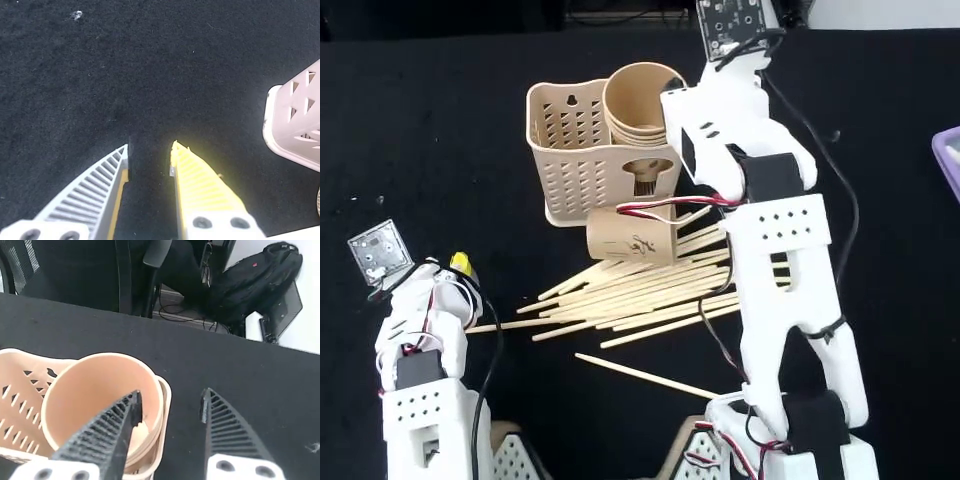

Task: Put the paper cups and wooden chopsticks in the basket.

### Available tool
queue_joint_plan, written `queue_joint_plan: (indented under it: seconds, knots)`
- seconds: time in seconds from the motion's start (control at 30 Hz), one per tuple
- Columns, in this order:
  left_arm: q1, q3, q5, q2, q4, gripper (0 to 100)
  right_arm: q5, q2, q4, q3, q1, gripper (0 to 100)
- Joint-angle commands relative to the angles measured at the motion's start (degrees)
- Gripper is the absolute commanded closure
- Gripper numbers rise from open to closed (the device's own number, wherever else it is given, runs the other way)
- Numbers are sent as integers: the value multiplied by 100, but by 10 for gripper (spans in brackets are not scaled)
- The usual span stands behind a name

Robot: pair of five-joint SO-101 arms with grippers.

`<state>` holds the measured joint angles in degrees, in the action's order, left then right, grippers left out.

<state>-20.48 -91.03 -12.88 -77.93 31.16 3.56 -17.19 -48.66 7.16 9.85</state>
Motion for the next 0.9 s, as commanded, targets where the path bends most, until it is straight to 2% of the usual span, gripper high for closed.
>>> queue_joint_plan:
  seconds: [0.0, 0.1, 0.13, 0.3, 0.87]
  knots:
    - [13, 57, -9, -79, -132, 855, -158, -338, 123, -365, 9, 844]
    - [4, 57, -9, -79, -132, 855, -193, -338, 141, -365, -26, 996]
    - [4, 57, -9, -79, -132, 855, -211, -338, 123, -365, -70, 970]
    - [4, 57, -9, -79, -132, 855, -220, -338, 158, -382, -299, 988]
    - [13, 57, -9, -79, -132, 855, -176, 734, 193, -813, -316, 988]
